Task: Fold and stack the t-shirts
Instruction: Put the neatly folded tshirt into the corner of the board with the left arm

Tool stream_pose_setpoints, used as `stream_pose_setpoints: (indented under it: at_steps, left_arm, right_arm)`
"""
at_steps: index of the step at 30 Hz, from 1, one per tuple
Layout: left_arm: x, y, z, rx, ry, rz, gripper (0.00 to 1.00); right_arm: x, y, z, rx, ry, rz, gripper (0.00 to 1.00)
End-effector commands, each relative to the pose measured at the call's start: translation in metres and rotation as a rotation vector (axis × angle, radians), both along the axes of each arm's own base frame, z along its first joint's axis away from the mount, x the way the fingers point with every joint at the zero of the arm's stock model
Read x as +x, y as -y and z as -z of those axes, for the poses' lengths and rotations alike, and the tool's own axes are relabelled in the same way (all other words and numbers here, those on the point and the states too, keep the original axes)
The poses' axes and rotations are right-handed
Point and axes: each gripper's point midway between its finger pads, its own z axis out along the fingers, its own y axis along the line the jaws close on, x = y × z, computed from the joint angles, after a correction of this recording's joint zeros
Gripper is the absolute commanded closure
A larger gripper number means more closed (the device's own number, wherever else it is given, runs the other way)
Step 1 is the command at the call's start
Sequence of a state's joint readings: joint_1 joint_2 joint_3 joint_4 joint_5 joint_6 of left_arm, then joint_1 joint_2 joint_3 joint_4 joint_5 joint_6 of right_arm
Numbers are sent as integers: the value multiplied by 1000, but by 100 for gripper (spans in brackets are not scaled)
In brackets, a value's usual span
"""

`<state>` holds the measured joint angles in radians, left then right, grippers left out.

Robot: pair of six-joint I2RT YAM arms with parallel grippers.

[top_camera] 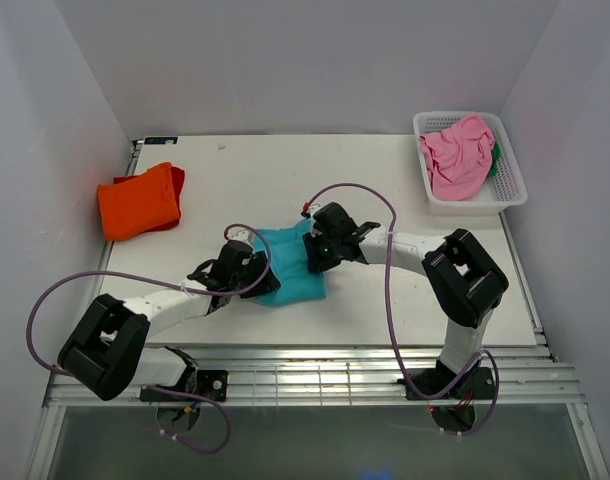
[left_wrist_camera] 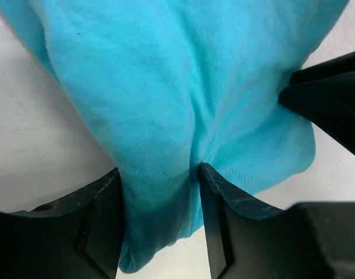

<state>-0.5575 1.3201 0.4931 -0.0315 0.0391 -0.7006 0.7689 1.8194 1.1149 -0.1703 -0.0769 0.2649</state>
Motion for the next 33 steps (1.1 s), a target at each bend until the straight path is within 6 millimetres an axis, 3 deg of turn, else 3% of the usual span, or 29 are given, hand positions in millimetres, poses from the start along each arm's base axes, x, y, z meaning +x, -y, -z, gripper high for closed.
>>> stream_pose_setpoints:
  at_steps: [1, 7, 14, 16, 20, 25, 29, 33]
  left_arm:
    - [-37, -7, 21, 30, -133, 18, 40]
    - [-28, -6, 16, 51, -98, 2, 40]
    - [-11, -10, 5, 98, -46, -32, 39]
    - [-9, -9, 5, 97, -47, -31, 39]
    - [-9, -7, 6, 93, -53, -29, 39]
    - [-11, -9, 7, 98, -56, -29, 39]
    - [-10, -8, 7, 96, -53, -24, 39]
    - [-10, -8, 7, 101, -50, -22, 39]
  right_arm:
    - [7, -4, -14, 1, 36, -3, 67]
    - [11, -11, -33, 34, 67, -19, 67]
    - [8, -29, -79, 141, 141, -65, 67]
    - [5, -30, -83, 163, 147, -73, 70]
    - [-7, -36, -57, 156, 63, -98, 92]
    - [-44, -46, -21, 163, -60, -157, 92]
    - [-66, -41, 15, 100, -151, -145, 92]
    - [-78, -28, 35, 26, -194, -99, 92]
